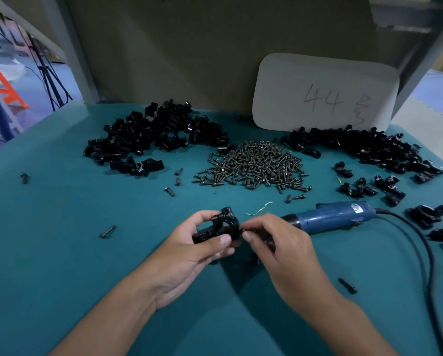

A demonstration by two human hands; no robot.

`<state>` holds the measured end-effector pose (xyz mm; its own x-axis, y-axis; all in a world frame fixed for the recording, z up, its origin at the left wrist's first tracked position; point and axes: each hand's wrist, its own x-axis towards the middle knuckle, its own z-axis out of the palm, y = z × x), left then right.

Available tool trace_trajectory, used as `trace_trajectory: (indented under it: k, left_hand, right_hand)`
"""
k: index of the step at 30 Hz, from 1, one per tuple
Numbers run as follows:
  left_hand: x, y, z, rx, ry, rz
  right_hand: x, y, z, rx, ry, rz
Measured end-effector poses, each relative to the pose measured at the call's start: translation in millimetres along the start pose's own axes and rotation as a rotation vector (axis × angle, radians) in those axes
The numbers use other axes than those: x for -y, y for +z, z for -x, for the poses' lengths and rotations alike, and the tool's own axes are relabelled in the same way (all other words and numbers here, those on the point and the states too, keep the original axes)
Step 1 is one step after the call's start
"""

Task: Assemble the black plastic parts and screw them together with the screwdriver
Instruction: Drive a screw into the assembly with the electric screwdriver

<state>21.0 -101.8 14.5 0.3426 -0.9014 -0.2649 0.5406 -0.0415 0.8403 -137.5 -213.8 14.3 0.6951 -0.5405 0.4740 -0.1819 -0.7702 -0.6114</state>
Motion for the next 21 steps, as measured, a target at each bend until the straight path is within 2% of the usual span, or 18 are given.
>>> trace_trajectory:
  k: [5, 21]
  left_hand:
    - [0.0, 3.7, 2.3, -0.056, 0.021, -0.177]
    - [0.1, 2.1, 0.9, -0.041, 0.044, -0.163]
  right_hand:
    - [-2.4, 4.7, 2.8, -0.012, 0.004, 0.012]
    - [-4.6, 4.7, 3.6, -0.043, -0.042, 0.062]
